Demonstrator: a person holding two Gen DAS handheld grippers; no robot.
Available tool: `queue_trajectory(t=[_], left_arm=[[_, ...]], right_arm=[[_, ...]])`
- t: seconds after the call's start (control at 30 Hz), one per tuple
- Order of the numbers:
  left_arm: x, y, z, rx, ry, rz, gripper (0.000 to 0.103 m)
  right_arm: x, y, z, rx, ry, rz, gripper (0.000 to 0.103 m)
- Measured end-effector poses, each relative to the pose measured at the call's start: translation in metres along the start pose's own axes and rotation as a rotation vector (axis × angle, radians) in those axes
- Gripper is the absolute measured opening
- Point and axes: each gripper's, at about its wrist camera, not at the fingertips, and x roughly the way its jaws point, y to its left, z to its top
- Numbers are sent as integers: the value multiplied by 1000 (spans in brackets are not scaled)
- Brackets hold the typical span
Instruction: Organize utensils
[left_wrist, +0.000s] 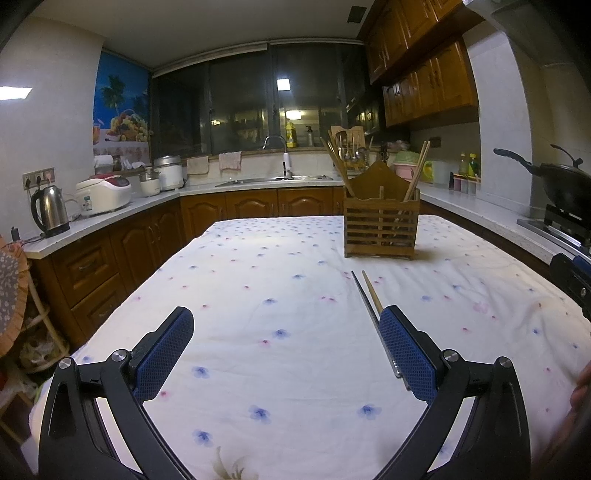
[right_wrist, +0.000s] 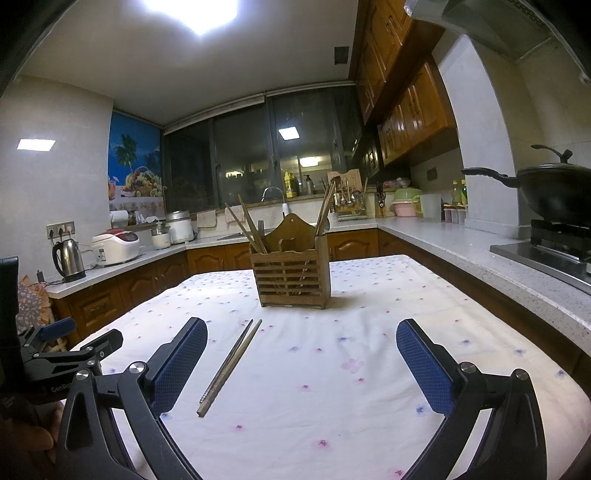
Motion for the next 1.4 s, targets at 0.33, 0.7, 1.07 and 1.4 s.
queue_trajectory(t=[0.33, 0.7, 1.07, 1.4], left_arm=[[2, 0, -1, -1, 6, -1, 103], [3, 0, -1, 3, 8, -5, 103], [3, -1, -1, 5, 10, -6, 103], [7, 1, 1, 5, 19, -15, 103]], right_arm=[[0, 0, 0, 1, 0, 0, 103], [0, 1, 0, 3, -1, 1, 103], [1, 2, 0, 3, -2, 2, 103], [2, 3, 0, 4, 2, 3, 103]])
